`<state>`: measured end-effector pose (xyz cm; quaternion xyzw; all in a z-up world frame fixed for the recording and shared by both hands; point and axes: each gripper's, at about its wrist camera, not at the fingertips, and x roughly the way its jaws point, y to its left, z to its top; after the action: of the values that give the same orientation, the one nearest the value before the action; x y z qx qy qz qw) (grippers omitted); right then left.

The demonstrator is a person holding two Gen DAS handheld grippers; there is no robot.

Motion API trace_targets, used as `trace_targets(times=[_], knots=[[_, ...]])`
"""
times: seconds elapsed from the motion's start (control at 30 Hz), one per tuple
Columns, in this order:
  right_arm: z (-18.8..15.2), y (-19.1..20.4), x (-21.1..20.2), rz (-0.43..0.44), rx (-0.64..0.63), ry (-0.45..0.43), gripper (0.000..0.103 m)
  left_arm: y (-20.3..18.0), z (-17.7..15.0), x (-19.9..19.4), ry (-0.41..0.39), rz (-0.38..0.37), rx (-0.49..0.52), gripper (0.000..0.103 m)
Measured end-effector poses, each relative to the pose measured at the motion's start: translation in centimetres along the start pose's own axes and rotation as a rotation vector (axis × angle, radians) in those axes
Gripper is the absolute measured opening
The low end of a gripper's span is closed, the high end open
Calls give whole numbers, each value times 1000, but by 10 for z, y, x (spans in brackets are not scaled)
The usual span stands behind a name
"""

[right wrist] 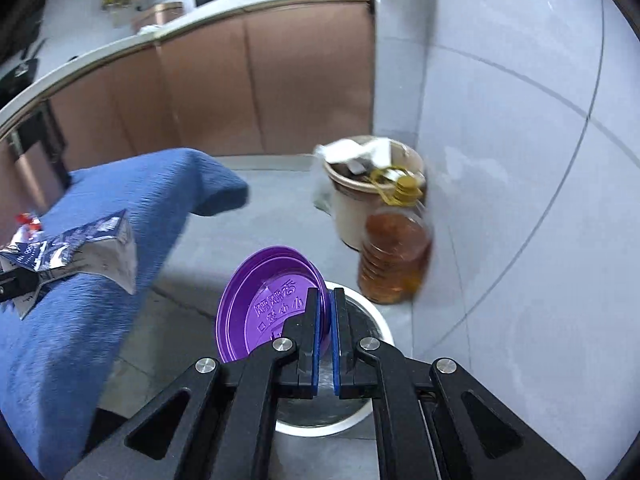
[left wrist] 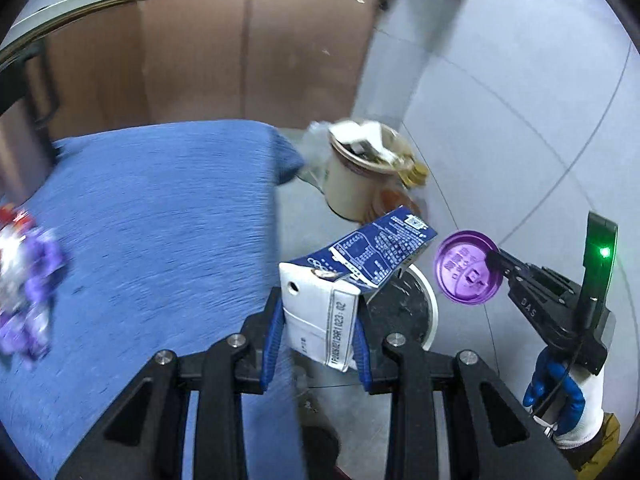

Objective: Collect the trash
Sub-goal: 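Carry carton and lid to the white bin and open both tools, then move both tools back over the table toward the wrapper pile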

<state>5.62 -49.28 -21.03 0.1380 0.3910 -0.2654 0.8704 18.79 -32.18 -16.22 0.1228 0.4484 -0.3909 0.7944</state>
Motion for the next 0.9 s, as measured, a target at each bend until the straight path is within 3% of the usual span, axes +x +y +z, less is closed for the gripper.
trace_targets(times=[0.13,0.2,0.23,0.3,0.37,0.67,0.9], knots=[[-2,-16,25,-43,27,32,6,-27,11,37,30,-12,42,31],[-4,-24,36,-57,44,43,9,-35,16,53,53,-44,43,41],[-5,-28,41,-64,50,48,12,-38,16,58,57,-54,38,51],[-8,-32,46,-80,56,54,36,-40,19,66,60,-74,31,54],[-11,-36,45,-85,62,56,41,-41,22,68,65,-111,16,54],[-8,-25,38,-37,62,42,41,-36,18,22,-29,-94,34,54],[10,3,-3,28,21,-51,41,-20,10,-41,-177,-60,28,54]])
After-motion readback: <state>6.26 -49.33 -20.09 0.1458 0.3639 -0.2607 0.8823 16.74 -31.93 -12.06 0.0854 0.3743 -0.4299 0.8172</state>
